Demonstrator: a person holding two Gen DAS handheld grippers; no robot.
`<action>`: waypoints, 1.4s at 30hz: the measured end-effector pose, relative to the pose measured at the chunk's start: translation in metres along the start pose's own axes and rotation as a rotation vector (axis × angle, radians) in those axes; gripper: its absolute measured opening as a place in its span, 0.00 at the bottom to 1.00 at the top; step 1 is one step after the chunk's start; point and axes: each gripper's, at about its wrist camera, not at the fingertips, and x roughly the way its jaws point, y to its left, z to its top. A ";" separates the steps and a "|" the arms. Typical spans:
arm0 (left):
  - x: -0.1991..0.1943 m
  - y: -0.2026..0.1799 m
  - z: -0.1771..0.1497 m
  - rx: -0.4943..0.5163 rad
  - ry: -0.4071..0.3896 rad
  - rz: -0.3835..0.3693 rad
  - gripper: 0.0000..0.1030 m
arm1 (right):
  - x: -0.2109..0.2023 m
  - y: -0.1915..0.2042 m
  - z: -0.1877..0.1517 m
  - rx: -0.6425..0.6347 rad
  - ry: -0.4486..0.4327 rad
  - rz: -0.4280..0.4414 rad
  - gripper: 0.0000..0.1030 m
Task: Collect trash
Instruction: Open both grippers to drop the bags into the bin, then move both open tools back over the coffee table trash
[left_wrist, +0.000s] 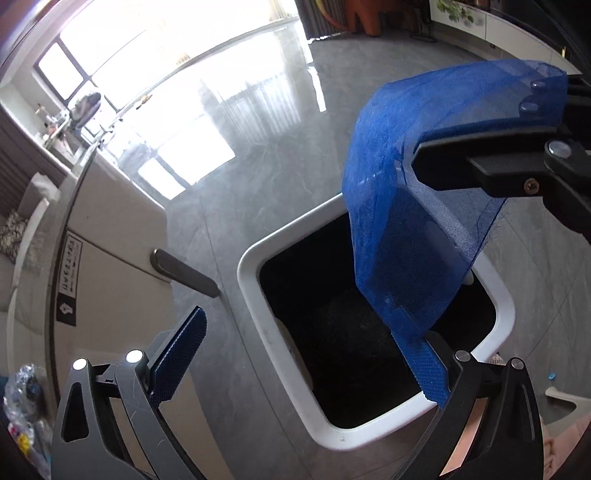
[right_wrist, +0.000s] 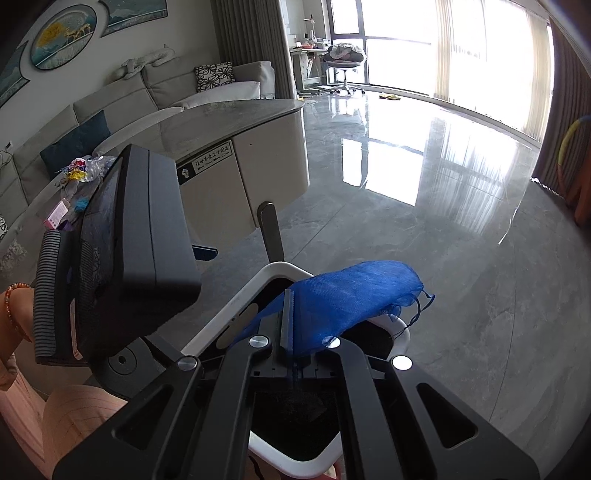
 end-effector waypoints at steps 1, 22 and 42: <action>-0.005 0.005 -0.004 -0.010 -0.006 0.007 0.96 | 0.003 0.002 -0.001 -0.007 0.005 0.008 0.01; -0.040 0.055 -0.044 -0.176 -0.030 0.056 0.95 | 0.081 0.009 -0.047 -0.027 0.212 -0.002 0.95; -0.098 0.096 -0.075 -0.396 -0.162 0.200 0.95 | 0.027 0.036 0.000 -0.173 0.064 -0.102 0.95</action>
